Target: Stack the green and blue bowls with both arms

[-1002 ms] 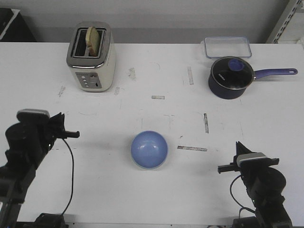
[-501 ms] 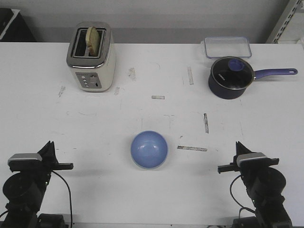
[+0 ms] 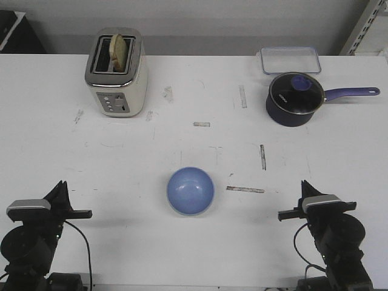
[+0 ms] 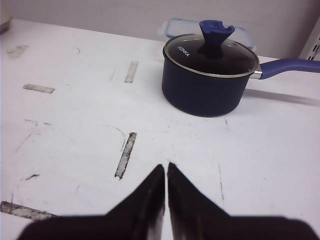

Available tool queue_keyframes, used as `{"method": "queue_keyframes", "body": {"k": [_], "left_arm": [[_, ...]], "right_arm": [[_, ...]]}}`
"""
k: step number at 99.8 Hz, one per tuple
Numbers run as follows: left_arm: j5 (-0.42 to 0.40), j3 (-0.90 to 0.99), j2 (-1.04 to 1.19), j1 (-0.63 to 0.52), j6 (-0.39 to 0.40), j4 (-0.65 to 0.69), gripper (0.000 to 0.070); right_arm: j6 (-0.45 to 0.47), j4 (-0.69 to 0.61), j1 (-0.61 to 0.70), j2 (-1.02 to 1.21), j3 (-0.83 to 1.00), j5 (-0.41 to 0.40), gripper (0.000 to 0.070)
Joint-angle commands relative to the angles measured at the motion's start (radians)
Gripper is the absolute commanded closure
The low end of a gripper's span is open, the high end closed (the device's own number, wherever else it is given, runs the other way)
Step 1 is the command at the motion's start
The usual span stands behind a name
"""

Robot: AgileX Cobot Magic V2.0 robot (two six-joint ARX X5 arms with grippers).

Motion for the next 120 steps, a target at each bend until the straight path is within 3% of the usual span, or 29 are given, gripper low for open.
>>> {"method": "queue_keyframes", "body": {"k": [1, 51, 70, 104, 120], "left_arm": [[-0.003, 0.007, 0.0, 0.001, -0.002, 0.01, 0.0699], [-0.001, -0.029, -0.034, 0.018, 0.001, 0.003, 0.0699], [0.062, -0.199, -0.14, 0.044, 0.003, 0.136, 0.0699], [0.098, -0.56, -0.285, 0.044, 0.003, 0.444, 0.0699], [0.105, -0.562, -0.285, 0.044, 0.002, 0.417, 0.0699]], "right_arm": [[-0.004, 0.01, 0.002, 0.005, 0.005, 0.0, 0.07], [-0.004, 0.01, 0.002, 0.005, 0.005, 0.0, 0.07], [-0.004, 0.01, 0.002, 0.005, 0.005, 0.0, 0.07], [-0.004, 0.01, 0.002, 0.005, 0.005, 0.0, 0.07], [-0.004, 0.02, 0.002, 0.005, 0.006, 0.0, 0.07]]}}
